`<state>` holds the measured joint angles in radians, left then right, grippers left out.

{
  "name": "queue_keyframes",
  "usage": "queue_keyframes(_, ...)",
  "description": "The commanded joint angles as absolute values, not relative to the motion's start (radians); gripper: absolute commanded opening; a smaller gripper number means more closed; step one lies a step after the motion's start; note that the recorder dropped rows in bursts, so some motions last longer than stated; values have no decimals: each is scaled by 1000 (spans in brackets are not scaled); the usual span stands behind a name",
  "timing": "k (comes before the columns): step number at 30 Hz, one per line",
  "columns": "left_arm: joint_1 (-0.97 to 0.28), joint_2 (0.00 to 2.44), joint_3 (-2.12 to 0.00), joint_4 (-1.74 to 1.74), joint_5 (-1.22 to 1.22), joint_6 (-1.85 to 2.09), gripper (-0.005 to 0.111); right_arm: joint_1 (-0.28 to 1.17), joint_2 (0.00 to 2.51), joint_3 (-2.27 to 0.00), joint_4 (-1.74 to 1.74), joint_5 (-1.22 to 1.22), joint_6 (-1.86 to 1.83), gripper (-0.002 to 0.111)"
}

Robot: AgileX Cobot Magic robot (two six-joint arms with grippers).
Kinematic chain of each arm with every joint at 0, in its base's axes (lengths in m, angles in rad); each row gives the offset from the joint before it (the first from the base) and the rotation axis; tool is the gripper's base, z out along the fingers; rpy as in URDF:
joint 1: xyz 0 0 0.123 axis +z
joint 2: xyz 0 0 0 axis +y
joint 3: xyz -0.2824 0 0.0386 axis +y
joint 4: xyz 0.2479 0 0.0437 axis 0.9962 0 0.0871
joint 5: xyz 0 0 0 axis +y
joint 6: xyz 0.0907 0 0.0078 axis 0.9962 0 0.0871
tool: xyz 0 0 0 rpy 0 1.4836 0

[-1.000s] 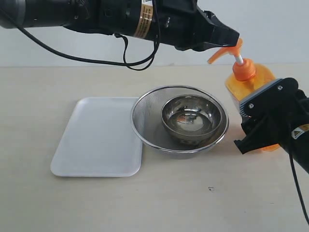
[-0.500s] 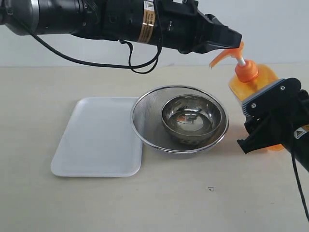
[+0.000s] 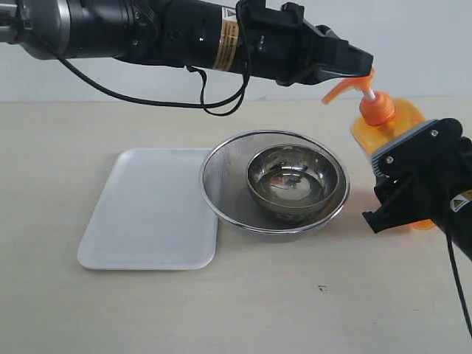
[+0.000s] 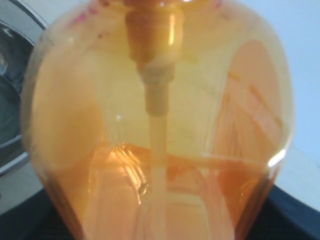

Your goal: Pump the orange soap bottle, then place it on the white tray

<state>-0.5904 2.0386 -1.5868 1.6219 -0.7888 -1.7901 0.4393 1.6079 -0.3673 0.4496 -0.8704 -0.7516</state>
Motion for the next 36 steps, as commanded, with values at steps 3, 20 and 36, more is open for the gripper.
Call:
queue_keyframes(3,-606,2103,-1559,1744,-758,-1782,5,452,1598,-372,345,-915,-714,0)
queue_keyframes(20,-509,1945,-1559,1744,-759,-1774,5,452,1598,-372,382,-913,-682,0)
queue_keyframes(36,-379,1774,-1418,1744,-814,-1751,5,452,1598,-372,500,-930,-585,0)
